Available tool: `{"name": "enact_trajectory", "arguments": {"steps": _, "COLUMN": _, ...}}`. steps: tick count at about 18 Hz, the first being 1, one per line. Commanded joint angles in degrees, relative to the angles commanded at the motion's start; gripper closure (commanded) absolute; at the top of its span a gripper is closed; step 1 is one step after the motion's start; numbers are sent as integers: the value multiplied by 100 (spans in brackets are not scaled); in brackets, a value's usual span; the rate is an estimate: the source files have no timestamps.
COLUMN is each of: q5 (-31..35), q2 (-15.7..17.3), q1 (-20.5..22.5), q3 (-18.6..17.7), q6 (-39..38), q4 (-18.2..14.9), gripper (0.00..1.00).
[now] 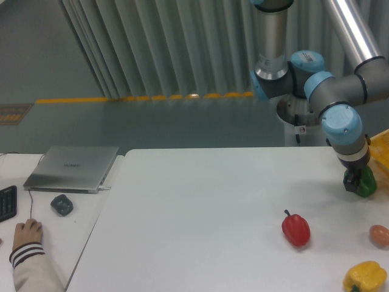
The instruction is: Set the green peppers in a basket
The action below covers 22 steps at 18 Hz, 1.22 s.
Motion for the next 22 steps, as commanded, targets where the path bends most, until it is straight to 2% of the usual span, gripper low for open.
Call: {"name": "enact_trajectory", "arguments": {"steps": 22, "q5": 0, "q2": -273, "q1": -53, "q3": 88, "q6": -176, "q4": 35, "gripper": 2}}
